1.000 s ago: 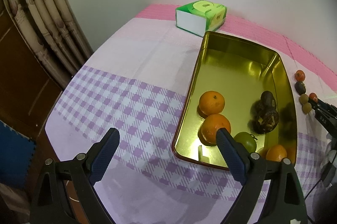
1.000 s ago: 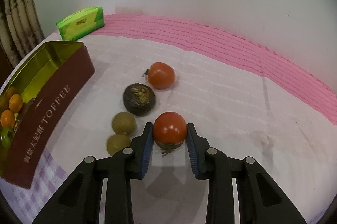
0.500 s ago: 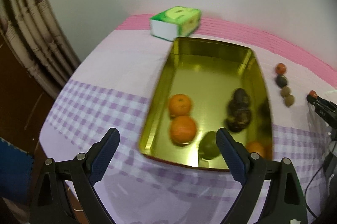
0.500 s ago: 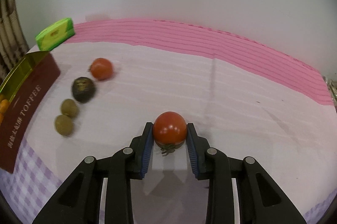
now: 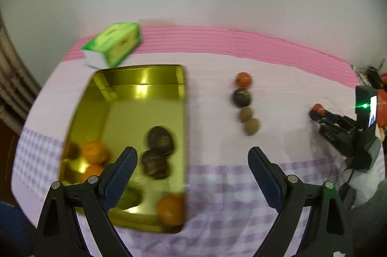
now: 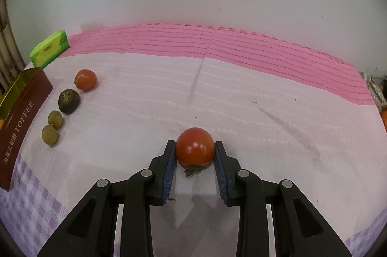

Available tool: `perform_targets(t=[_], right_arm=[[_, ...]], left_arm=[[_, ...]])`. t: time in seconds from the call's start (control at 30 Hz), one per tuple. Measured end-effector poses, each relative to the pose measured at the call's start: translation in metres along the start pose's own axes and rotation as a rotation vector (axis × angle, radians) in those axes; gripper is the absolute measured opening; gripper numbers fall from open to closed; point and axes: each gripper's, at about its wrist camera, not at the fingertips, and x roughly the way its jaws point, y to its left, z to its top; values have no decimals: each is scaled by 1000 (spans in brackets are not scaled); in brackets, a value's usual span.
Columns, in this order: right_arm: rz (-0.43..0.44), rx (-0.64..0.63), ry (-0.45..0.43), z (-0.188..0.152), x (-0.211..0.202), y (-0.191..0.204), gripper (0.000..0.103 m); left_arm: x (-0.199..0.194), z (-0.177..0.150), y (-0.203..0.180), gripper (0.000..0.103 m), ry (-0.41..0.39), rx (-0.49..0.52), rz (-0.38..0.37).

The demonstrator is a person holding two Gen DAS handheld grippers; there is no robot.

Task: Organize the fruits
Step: 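Grasp the small olive-brown fruits with the left gripper while the right gripper holds the red tomato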

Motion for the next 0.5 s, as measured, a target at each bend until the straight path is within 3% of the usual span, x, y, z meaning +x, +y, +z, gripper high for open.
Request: perform_targets(t=[0.17,0.27,0.33,0.5], right_arm=[[5,5,-1,-2,-4,-6,32],[7,6,-2,-3,-4,-6,32],[9,8,-2,-5,-6,-9,32],[18,14,-3,-7,-8,-12,33]], left_arm=[[28,12,-28,91,41,10,-36],[46,18,-41,86,56,-4,-50],[55,21,-47,72,70,-9,-60],[81,26,-62,59,117,-1,-78]])
